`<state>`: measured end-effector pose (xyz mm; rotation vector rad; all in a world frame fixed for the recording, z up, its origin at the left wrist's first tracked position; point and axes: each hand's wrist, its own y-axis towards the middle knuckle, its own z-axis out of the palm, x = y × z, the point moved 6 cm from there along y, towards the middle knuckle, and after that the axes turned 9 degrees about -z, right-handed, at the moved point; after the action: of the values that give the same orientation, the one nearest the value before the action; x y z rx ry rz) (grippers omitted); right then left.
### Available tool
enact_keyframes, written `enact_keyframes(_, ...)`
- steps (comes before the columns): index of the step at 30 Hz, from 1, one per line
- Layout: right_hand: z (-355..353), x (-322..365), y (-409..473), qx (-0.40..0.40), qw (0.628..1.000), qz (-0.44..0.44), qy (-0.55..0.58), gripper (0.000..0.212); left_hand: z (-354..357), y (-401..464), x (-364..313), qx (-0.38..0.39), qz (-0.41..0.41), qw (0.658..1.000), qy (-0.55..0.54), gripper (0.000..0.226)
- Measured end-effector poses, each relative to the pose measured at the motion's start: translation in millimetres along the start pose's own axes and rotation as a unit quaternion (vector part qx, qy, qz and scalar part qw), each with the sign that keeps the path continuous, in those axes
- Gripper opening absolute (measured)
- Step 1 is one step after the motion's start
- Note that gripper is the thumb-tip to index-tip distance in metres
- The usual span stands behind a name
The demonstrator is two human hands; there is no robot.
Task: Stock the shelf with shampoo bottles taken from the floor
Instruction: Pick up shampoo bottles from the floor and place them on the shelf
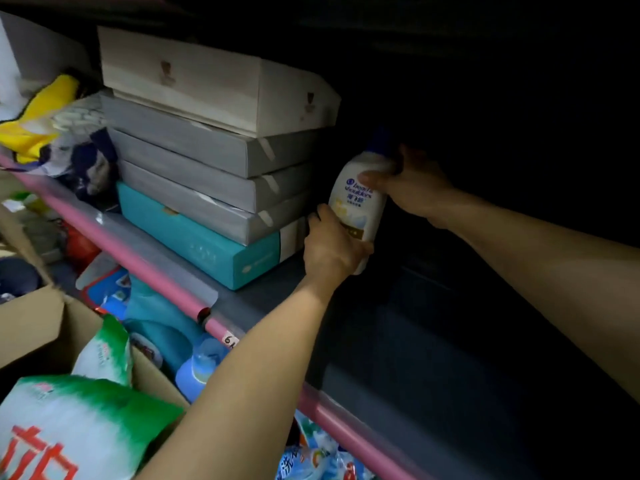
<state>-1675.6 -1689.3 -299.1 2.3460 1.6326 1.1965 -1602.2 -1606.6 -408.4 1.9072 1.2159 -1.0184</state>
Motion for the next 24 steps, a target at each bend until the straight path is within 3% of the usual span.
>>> enact_keyframes(6, 0.6, -9.5, 8.4, -0.082, 0.997, -0.007, 0.008, 0.064, 7.0, 17.3, -2.0, 0.000, 0.009, 1.000, 0.013, 0.093)
enact_keyframes(24, 0.2, -26.0, 21.8, -0.155, 0.987, 0.008, 0.038, 0.053, 12.7, 27.5, -5.9, 0.017, 0.017, 1.000, -0.013, 0.085)
